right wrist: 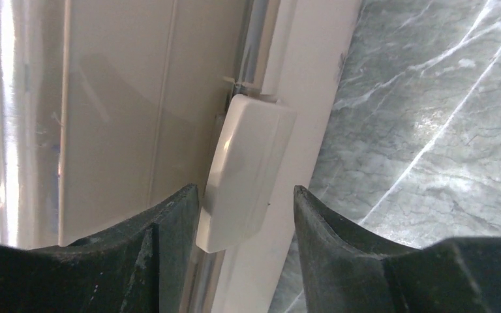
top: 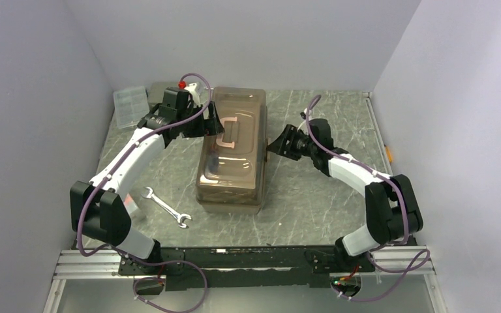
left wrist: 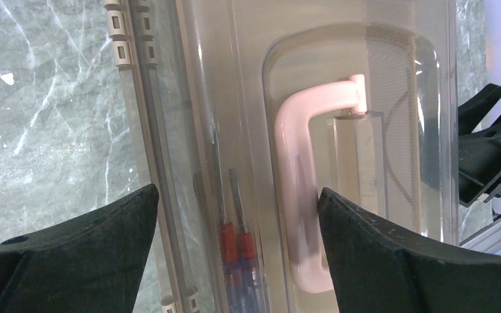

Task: Pack the tool kit

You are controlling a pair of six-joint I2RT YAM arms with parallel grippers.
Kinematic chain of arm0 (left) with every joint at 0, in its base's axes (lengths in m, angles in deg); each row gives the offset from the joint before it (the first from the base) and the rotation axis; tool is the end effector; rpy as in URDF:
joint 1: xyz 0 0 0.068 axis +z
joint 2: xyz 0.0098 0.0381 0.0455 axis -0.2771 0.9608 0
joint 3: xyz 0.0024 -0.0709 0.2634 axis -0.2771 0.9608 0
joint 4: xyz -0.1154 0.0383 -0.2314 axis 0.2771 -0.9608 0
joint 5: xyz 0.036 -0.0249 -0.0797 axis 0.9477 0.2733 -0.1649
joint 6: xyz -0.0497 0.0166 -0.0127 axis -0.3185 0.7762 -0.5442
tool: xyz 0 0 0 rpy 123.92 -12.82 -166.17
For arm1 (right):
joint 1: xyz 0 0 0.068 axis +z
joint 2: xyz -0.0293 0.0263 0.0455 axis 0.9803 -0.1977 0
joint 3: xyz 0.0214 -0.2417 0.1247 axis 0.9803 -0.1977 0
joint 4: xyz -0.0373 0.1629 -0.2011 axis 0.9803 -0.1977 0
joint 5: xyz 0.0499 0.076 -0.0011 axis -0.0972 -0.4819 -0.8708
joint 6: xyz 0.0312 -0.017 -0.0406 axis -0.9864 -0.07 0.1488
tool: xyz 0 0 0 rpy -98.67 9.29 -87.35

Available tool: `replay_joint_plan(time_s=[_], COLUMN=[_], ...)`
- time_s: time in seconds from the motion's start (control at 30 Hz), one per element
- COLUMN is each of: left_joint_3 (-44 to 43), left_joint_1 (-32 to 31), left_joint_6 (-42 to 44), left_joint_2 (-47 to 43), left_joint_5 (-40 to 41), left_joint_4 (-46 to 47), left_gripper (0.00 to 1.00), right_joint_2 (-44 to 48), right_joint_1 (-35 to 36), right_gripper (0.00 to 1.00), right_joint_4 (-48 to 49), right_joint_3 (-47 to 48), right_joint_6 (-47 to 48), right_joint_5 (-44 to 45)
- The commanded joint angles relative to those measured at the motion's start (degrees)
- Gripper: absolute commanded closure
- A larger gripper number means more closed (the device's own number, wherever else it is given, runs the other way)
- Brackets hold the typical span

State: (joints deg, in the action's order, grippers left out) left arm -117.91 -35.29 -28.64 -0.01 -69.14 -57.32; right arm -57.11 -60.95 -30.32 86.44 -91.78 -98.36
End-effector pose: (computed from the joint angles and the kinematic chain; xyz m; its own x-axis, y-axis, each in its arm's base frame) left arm 0.3173 -0.1187 0.3283 -0.7398 -0.1732 -0.6502 0.1905 0.8729 -0.4492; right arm 0.3012 0.1123 0.2222 -0.7746 0.3531 -0.5247 -0.1815 0.6706 0.7193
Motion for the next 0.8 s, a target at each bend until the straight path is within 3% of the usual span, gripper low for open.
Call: replay_joint_plan(time_s=[0.0, 0.13, 0.27, 0.37, 0.53, 0.63, 0.77], left_joint_3=[-1.20, -0.96, -0.82, -0.92, -0.95, -1.04, -1.48], left_joint_1=[0.13, 0.13, 0.12, 0.15, 0.13, 0.13, 0.11], left_joint_6=[0.98, 1.00, 0.91, 0.86, 1.06, 1.15, 1.26], left_joint_2=[-0.26, -0.39, -0.61, -0.74, -1.18, -1.31, -1.12], left_joint_5=[-0.99, -1.28, -1.44, -1.43, -1.28, -1.18, -1.24], left_joint_4=[1.76, 1.76, 1.90, 1.72, 1.35, 1.32, 0.97], left_gripper=[0.07, 0.07, 0.07, 0.07, 0.07, 0.07, 0.07], right_joint_2=[-1.10, -1.19, -3.25, -4.75, -4.47, -7.10, -15.20], right_joint_1=[0.29, -1.23, -3.77, -3.93, -6.21, -8.71, -10.09], right_gripper=[0.41, 0.41, 0.44, 0.26, 0.12, 0.11, 0.12], right_joint_4=[3.86, 7.59, 26.46, 33.08, 40.61, 51.89, 75.54], right_joint_3=[1.23, -1.26, -7.68, -9.10, -12.36, -15.46, -17.89], right_joint_6=[-1.05, -5.41, -15.35, -18.25, -22.29, -29.46, -42.01], right_joint_5=[-2.77, -5.01, -13.25, -15.65, -17.27, -19.71, -21.59])
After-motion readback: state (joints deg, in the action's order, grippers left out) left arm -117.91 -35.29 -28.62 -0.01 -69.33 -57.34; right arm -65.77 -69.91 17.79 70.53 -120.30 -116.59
